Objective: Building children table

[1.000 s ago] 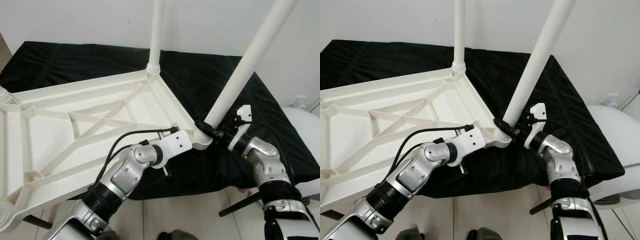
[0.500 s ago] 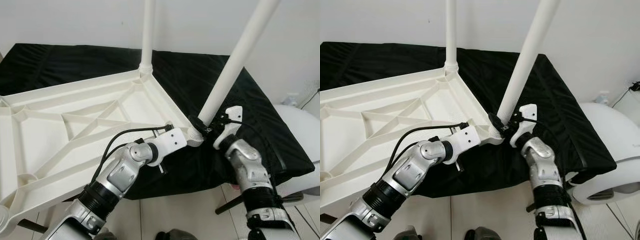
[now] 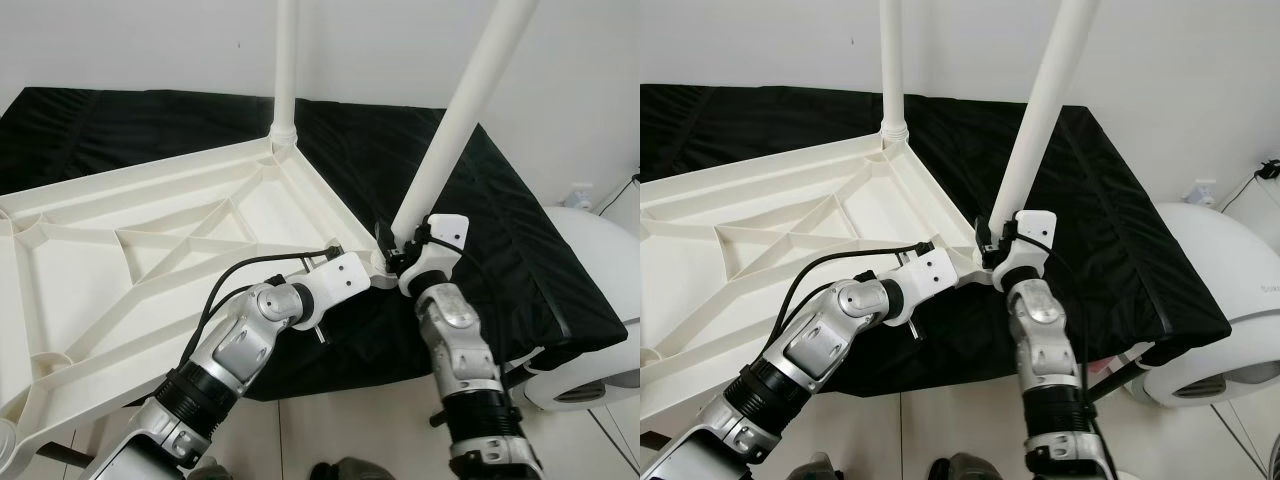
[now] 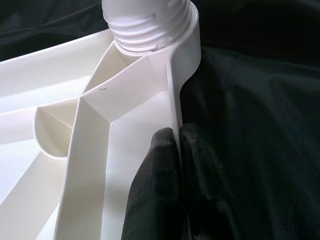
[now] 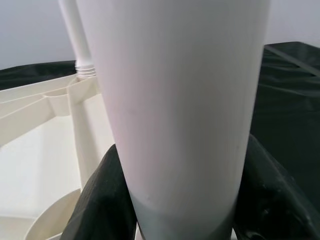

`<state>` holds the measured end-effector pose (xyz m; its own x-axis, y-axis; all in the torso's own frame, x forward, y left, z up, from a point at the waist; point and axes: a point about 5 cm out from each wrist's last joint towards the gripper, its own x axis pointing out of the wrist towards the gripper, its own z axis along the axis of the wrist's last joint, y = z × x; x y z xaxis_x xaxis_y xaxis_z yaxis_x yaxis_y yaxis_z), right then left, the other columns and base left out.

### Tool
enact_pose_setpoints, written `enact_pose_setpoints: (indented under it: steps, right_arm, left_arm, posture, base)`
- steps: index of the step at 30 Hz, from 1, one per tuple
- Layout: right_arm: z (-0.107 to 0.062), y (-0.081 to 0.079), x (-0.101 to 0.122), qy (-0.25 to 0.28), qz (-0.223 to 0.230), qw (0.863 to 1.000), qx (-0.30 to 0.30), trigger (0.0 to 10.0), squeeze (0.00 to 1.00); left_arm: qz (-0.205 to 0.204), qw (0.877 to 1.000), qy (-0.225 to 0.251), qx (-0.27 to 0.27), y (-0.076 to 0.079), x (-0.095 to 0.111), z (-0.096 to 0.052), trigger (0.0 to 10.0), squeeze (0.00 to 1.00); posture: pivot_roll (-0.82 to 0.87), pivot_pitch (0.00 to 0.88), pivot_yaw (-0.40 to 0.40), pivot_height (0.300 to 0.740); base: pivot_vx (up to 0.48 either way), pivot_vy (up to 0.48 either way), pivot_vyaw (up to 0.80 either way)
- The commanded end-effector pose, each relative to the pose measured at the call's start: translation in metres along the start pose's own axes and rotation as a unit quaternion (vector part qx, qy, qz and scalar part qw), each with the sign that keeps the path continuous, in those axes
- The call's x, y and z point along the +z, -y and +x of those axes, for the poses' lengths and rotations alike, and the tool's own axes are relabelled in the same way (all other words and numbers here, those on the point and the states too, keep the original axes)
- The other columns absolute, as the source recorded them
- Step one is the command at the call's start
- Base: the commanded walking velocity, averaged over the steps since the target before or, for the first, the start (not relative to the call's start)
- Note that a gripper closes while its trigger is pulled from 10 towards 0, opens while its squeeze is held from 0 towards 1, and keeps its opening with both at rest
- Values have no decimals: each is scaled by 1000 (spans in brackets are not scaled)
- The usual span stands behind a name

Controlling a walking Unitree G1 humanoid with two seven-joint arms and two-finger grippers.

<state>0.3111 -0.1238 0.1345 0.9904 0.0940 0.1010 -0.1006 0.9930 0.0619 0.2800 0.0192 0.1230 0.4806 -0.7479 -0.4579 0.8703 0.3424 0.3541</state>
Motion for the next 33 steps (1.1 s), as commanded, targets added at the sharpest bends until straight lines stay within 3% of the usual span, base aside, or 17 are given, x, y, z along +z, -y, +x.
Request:
enact_pose_setpoints:
  steps: [1,5,16,17,18,29,30,32,33]
  right_arm:
    - [4,-9,8,17,-5,1000,-3,10000,0]
    - [4,-24,14,28,1,1000,-3,10000,0]
    - [1,-18,10,12,-3,1000,-28,10000,0]
    - [1,-17,10,12,-1,1000,-28,10000,557]
    - [1,-16,10,12,0,1000,-28,10000,1000]
    - [2,6,9,3,-15,999,-32,10000,1000]
    - [1,8,9,2,-17,1000,-24,10000,600]
    - [1,10,9,2,-20,1000,-13,10000,600]
    - [-1,12,8,1,-16,1000,4,10000,0]
  left_arm:
    - [12,996,33,-79,32,12,11,10000,0]
    - [10,996,35,-79,34,13,12,10000,0]
    - [7,996,35,-78,34,13,12,10000,0]
    - [7,996,35,-78,34,13,13,10000,0]
    - [6,996,36,-77,35,13,13,10000,0]
    - [4,997,36,-72,32,14,13,10000,0]
    - [4,997,37,-72,31,14,13,10000,0]
    - [4,997,37,-71,31,14,13,10000,0]
    - [4,997,37,-71,31,14,13,10000,0]
  posture:
    - [39,0,-110,740]
    - [38,0,-112,740]
    - [33,0,-118,740]
    - [33,0,-119,740]
    - [34,0,-120,740]
    - [30,0,-119,740]
    - [29,0,-116,740]
    - [28,0,-116,740]
    - [28,0,-115,740]
  base:
    - [0,0,0]
    - [0,0,0]
    - [0,0,0]
    - [0,0,0]
    - [0,0,0]
    - [0,0,0]
    - [0,0,0]
    - [0,0,0]
    - [0,0,0]
